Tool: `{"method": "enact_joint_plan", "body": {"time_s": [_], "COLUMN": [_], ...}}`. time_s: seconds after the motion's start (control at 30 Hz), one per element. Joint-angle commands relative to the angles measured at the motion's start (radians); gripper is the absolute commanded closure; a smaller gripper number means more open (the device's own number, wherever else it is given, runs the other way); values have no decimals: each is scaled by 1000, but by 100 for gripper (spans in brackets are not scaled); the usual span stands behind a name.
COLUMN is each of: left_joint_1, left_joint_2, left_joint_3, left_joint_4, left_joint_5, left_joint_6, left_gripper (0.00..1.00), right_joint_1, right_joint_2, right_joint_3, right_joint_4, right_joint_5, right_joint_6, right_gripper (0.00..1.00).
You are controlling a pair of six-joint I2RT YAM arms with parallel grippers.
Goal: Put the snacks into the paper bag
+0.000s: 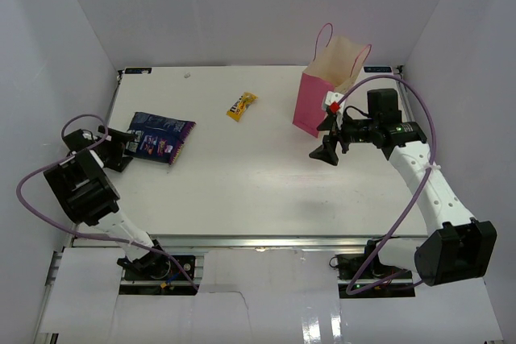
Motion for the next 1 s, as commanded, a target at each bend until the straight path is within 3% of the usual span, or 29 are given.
{"method": "enact_joint_plan", "body": {"time_s": [0.0,0.07,0.13,0.23,0.37,0.5,0.67,0.83,0.97], "left_joint_1": [4,4,4,4,-1,-25,-120,-333,-461], "left_joint_2": [26,67,104,107,74,2,-109,-268,-363], "left_joint_3": [65,88,108,96,78,52,45,33,5], "left_joint_4": [55,57,67,130,176,253,296,305,303], "left_joint_5": [42,47,61,81,148,221,297,352,400], "left_joint_6": [45,51,47,36,51,91,176,441,571], "left_gripper": [6,13,30,40,67,78,84,94,100], "right_joint_1": [0,0,0,1,3,20,116,222,244], "right_joint_2": [6,8,14,25,43,58,92,150,202], "right_joint_3": [20,20,25,31,51,80,109,186,276], "right_joint_4": [-19,-25,-29,-40,-78,-210,-204,-112,-117], "right_joint_5": [-39,-46,-54,-71,-137,-227,-162,-77,-91], "right_joint_6": [-14,-14,-12,-18,-76,-280,-359,-310,-444], "right_gripper": [3,3,3,3,3,3,4,4,2]}}
